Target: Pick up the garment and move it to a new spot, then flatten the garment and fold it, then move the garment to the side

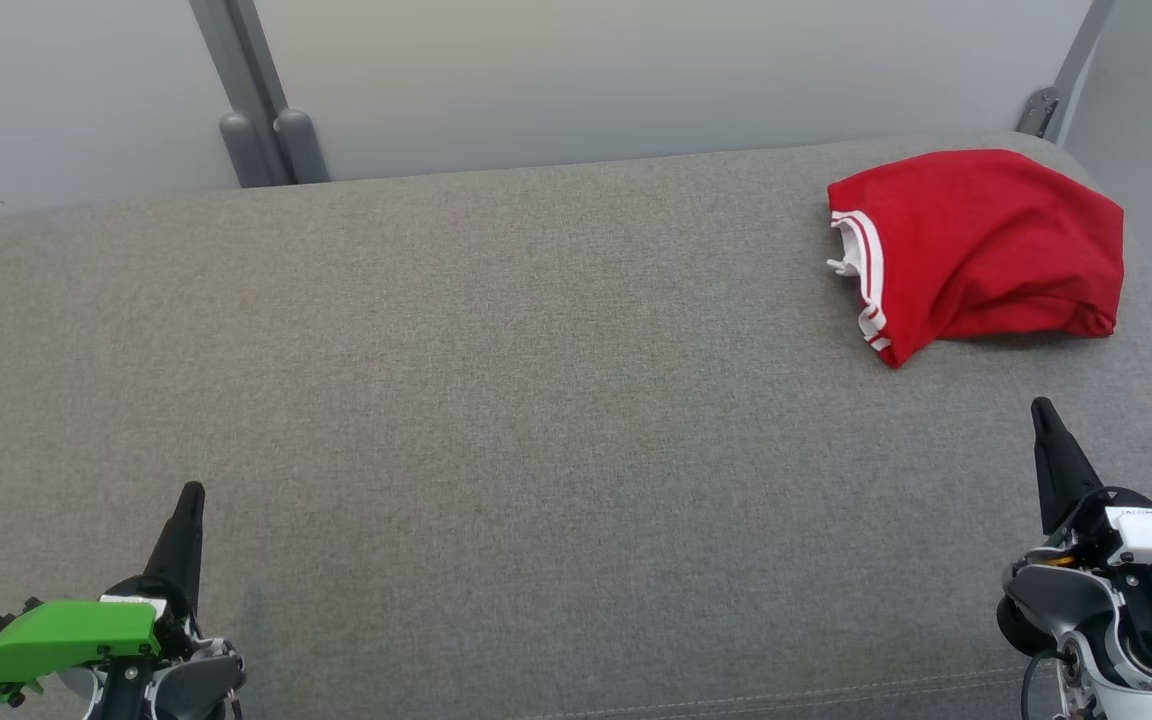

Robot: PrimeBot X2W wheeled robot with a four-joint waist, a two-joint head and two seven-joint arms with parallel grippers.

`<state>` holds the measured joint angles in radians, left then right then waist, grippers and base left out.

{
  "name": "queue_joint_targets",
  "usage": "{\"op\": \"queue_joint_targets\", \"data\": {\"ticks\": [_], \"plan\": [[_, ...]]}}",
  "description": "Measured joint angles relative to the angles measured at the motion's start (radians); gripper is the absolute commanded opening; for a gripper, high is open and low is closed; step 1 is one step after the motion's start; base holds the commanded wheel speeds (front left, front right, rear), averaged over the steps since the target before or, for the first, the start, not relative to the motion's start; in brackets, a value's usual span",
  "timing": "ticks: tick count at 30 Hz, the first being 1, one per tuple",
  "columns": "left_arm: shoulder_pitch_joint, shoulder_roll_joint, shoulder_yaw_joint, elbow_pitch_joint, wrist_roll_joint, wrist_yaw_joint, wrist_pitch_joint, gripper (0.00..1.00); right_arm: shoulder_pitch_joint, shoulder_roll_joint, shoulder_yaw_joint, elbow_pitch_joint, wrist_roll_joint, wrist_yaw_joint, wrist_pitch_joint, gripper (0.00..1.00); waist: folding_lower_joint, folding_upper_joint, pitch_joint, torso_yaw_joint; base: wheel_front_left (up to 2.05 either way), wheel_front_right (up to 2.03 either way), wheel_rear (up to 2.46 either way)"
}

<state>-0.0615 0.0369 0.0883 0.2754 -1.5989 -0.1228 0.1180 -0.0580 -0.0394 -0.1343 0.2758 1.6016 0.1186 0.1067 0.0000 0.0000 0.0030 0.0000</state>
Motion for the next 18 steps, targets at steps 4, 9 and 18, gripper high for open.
{"op": "queue_joint_targets", "data": {"ticks": [4, 9, 18], "plan": [[0.000, 0.000, 0.000, 0.000, 0.000, 0.000, 0.000, 0.00, 0.000, 0.000, 0.000, 0.000, 0.000, 0.000, 0.000, 0.00, 0.0000, 0.0000, 0.000, 0.000, 0.00, 0.00, 0.00], [0.000, 0.000, 0.000, 0.000, 0.000, 0.000, 0.000, 0.00, 0.000, 0.000, 0.000, 0.000, 0.000, 0.000, 0.000, 0.00, 0.0000, 0.0000, 0.000, 0.000, 0.00, 0.00, 0.00], [0.000, 0.000, 0.000, 0.000, 0.000, 0.000, 0.000, 0.00, 0.000, 0.000, 0.000, 0.000, 0.000, 0.000, 0.000, 0.00, 0.0000, 0.0000, 0.000, 0.000, 0.00, 0.00, 0.00]]}}
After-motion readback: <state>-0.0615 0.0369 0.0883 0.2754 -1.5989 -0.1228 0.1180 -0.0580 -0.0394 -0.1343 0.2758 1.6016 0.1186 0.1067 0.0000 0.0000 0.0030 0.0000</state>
